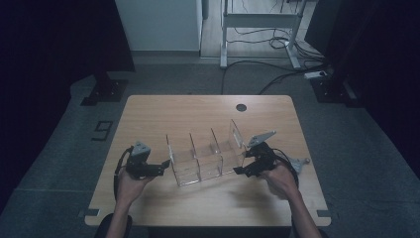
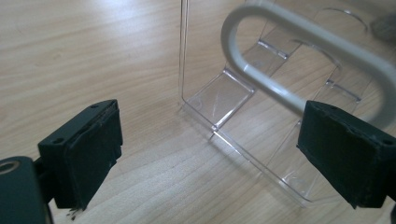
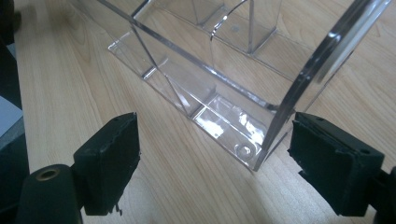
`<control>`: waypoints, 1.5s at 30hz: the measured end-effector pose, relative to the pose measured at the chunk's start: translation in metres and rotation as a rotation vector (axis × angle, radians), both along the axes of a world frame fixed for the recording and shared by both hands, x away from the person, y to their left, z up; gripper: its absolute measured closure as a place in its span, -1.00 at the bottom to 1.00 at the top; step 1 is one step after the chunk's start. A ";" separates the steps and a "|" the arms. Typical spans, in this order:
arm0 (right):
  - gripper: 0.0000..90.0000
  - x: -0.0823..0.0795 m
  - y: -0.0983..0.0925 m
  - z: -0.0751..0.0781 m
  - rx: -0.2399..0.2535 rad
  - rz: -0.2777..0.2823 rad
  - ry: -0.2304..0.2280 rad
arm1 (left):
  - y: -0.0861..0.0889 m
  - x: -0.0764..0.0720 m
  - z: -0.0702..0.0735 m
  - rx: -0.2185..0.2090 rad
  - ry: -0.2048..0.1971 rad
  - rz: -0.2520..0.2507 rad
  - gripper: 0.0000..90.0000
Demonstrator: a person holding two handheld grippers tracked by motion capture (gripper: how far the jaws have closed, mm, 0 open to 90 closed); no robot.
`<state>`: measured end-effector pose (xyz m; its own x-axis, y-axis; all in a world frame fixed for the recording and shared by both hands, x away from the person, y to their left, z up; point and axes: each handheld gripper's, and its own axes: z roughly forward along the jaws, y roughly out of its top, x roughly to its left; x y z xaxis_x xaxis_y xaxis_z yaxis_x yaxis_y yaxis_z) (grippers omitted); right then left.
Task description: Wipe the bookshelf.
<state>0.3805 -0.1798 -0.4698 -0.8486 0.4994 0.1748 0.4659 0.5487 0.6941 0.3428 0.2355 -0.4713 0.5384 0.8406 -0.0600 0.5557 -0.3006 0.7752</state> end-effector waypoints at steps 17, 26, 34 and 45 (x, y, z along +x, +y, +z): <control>-0.67 -0.001 -0.002 -0.001 -0.017 -0.017 0.006 | -0.028 -0.018 0.057 0.016 -0.046 -0.050 -0.91; -0.68 -0.001 -0.012 -0.002 -0.030 -0.043 -0.001 | -0.049 -0.019 0.035 0.092 0.001 -0.060 -0.78; -0.68 -0.003 -0.020 -0.001 -0.045 -0.066 -0.007 | -0.052 -0.024 0.033 0.080 0.022 -0.088 -0.24; -0.68 -0.005 -0.033 0.003 -0.042 -0.096 -0.012 | -0.039 -0.016 0.034 0.085 0.046 -0.057 0.21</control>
